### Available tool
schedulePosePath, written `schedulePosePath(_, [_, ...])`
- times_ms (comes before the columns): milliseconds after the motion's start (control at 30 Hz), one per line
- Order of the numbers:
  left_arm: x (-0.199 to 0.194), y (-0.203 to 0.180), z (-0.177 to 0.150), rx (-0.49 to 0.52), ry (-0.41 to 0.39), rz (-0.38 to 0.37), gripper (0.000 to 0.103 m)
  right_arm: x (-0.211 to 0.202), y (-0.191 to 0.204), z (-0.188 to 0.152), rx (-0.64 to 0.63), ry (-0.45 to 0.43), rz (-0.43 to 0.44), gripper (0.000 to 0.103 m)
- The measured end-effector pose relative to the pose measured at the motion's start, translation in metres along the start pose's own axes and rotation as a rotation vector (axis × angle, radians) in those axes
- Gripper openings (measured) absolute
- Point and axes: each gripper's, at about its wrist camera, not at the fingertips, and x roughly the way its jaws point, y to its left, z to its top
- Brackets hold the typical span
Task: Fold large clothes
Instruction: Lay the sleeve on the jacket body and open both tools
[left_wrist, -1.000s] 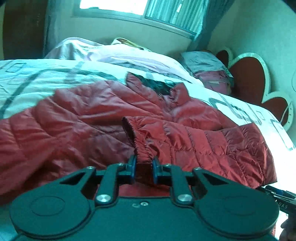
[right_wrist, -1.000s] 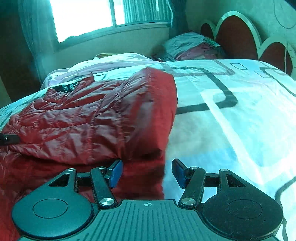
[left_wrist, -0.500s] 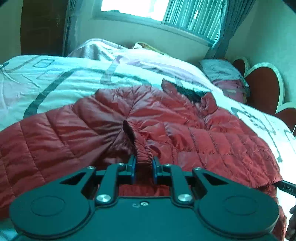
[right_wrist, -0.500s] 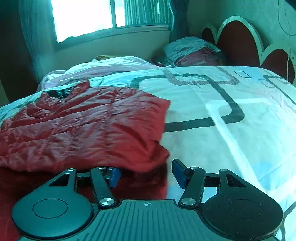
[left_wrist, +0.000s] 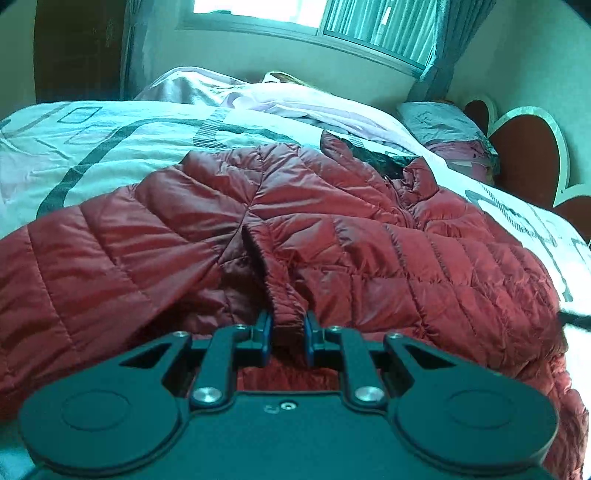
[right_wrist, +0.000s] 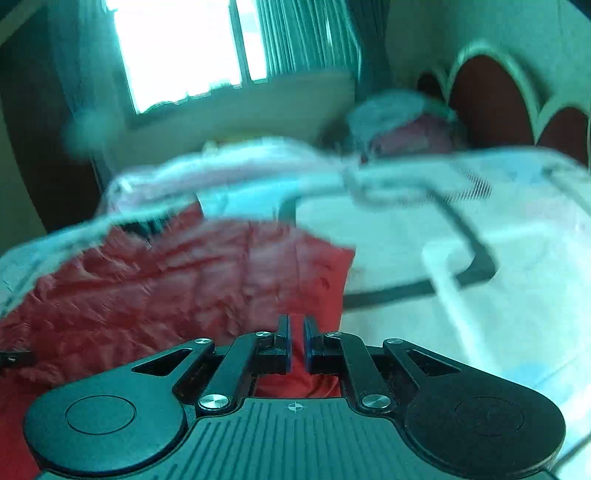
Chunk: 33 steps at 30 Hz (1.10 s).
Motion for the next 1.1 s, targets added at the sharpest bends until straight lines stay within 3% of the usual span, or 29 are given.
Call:
schedulePosePath(33, [0.001,0.0,-0.001,0.006,0.003,-0.002,0.017,0.014,-0.004,-0.006,0.009,0.046,-0.007,0.008])
schedulePosePath(133, [-0.001,0.001,-0.003,0.025,-0.001,-0.001,0.019,0.013,-0.007,-0.01,0.007,0.027,0.002,0.008])
schedulePosePath(200, [-0.009,0.004,0.0,0.017,-0.024,0.029,0.03,0.003,-0.008,-0.004,0.019,0.006,0.01,0.008])
schedulePosePath(267, [-0.026,0.002,0.006,0.046,-0.114,0.119,0.048,-0.01,-0.009,0.005,0.027,-0.047,0.027,0.008])
schedulePosePath(300, [-0.033,0.002,0.009,0.046,-0.161,0.145,0.047,-0.013,-0.009,0.01,0.026,-0.068,0.029,0.008])
schedulePosePath(367, [-0.034,0.001,0.019,0.036,-0.197,0.114,0.047,-0.007,-0.006,0.022,0.03,-0.082,0.043,0.008])
schedulePosePath(533, [0.011,-0.03,0.024,0.14,-0.1,0.03,0.038,0.032,0.011,0.046,-0.03,-0.042,0.061,0.008])
schedulePosePath(767, [0.049,-0.03,0.016,0.185,-0.078,0.059,0.039,0.088,-0.022,0.066,0.012,0.028,-0.006,0.007])
schedulePosePath(933, [0.042,-0.035,0.018,0.198,-0.067,0.068,0.037,0.084,-0.024,0.069,-0.005,0.028,-0.015,0.008])
schedulePosePath(1100, [-0.001,-0.035,0.013,0.154,-0.131,0.036,0.038,0.036,-0.016,0.053,-0.02,-0.018,0.011,0.008])
